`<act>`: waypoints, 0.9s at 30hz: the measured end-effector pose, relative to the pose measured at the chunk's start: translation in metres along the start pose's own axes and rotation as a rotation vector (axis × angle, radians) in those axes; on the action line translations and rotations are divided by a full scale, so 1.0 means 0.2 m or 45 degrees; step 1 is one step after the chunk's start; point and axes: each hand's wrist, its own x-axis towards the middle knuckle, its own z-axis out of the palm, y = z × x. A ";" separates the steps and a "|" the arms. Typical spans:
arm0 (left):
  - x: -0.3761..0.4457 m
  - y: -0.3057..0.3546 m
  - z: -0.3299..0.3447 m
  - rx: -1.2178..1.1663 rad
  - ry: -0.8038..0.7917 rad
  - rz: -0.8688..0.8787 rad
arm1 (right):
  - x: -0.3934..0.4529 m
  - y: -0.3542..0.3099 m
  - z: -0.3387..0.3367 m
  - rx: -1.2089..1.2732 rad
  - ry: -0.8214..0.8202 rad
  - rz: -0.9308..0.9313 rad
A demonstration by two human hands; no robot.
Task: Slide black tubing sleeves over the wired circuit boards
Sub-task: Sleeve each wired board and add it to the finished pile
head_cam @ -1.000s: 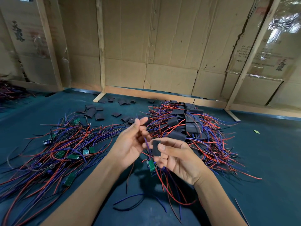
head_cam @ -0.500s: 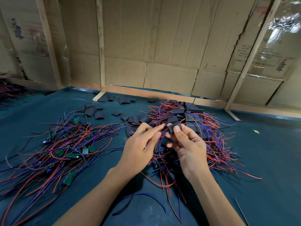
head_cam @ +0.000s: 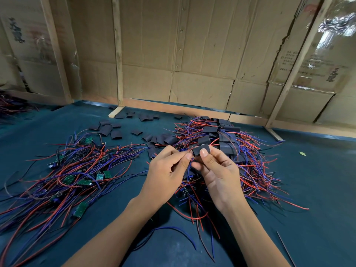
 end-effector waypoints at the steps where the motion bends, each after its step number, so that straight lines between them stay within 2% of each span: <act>1: 0.00 0.00 0.00 0.022 -0.005 0.024 | 0.00 0.00 0.00 0.010 0.011 0.000; 8: -0.01 0.00 -0.01 0.175 -0.072 0.133 | 0.00 0.00 0.01 0.057 0.044 -0.009; 12: -0.02 -0.01 -0.01 0.188 0.004 0.155 | 0.00 0.00 0.01 0.069 0.044 0.003; 17: -0.03 -0.01 0.01 0.061 0.124 -0.001 | 0.00 0.00 0.02 0.053 0.030 -0.001; 19: -0.03 -0.01 0.01 -0.039 0.110 -0.094 | 0.00 0.00 0.02 -0.006 0.027 -0.006; 24: -0.02 -0.02 0.01 -0.041 -0.009 0.033 | -0.01 0.01 0.00 -0.322 0.106 -0.123; 27: -0.03 -0.01 0.00 -0.044 -0.099 -0.037 | -0.01 -0.01 -0.01 -0.401 0.129 -0.187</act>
